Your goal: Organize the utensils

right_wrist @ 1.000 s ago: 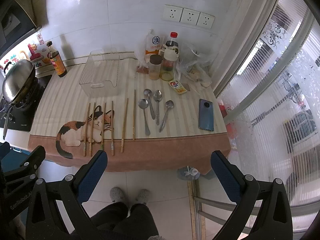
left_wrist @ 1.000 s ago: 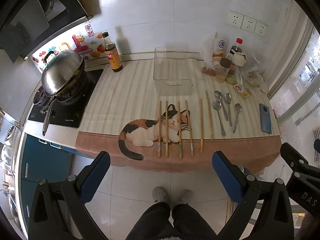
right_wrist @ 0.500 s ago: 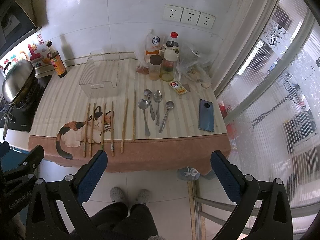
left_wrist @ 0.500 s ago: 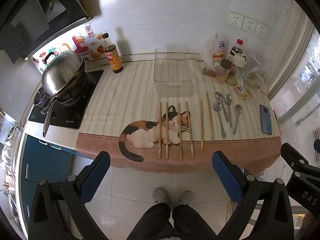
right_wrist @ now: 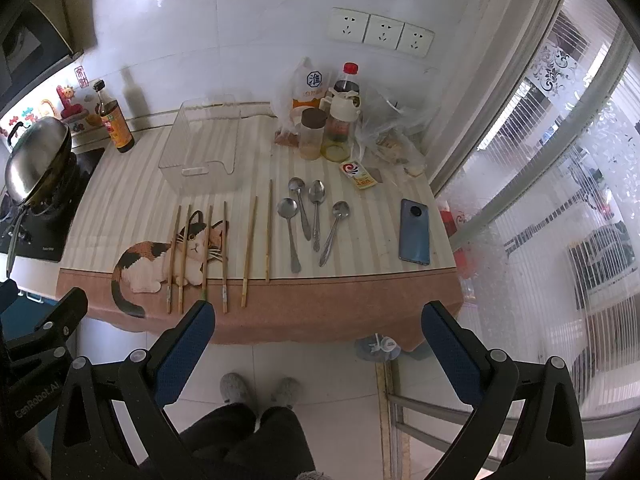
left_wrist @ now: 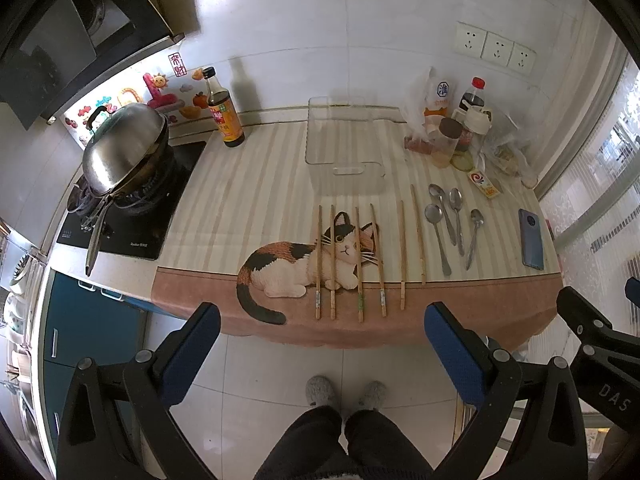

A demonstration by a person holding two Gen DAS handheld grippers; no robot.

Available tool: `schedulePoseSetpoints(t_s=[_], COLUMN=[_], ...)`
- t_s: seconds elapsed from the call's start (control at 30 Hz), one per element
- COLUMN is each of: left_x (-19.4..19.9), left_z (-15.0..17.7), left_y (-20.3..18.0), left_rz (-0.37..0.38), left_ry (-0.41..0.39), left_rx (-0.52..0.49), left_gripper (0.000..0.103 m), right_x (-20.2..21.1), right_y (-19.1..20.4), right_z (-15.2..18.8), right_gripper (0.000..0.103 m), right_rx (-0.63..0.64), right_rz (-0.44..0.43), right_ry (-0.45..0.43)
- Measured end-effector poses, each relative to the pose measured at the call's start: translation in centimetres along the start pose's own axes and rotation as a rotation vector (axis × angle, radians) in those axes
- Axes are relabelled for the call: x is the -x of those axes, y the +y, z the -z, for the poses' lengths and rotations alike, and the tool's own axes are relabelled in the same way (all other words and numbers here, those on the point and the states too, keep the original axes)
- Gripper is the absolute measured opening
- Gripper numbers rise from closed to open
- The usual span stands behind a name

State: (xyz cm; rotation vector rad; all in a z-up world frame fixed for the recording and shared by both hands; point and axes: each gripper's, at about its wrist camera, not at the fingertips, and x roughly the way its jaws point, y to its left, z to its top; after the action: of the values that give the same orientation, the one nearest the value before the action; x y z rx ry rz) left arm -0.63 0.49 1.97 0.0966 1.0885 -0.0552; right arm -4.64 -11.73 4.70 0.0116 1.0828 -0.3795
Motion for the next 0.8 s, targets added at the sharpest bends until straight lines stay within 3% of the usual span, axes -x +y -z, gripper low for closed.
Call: schedulePoseSetpoints(t_s=[0.57, 0.8], left_x=[-0.2, -4.1], left_z=[0.4, -2.4], left_y=[-0.8, 0.1], left_rz=[-0.015, -0.163], left_ry=[-0.023, -0.117], left_rx=[0.001, 0.016], left_gripper=[0.103, 0.103], right_x=[-0.6, -5.1], right_y=[-0.2, -0.1], right_z=[-0.6, -2.0], right_gripper=[0.103, 0.103], right_rx=[-0.004, 0.003], right_rz=[-0.007, -0.075], right_ry=[-0.001, -0.004])
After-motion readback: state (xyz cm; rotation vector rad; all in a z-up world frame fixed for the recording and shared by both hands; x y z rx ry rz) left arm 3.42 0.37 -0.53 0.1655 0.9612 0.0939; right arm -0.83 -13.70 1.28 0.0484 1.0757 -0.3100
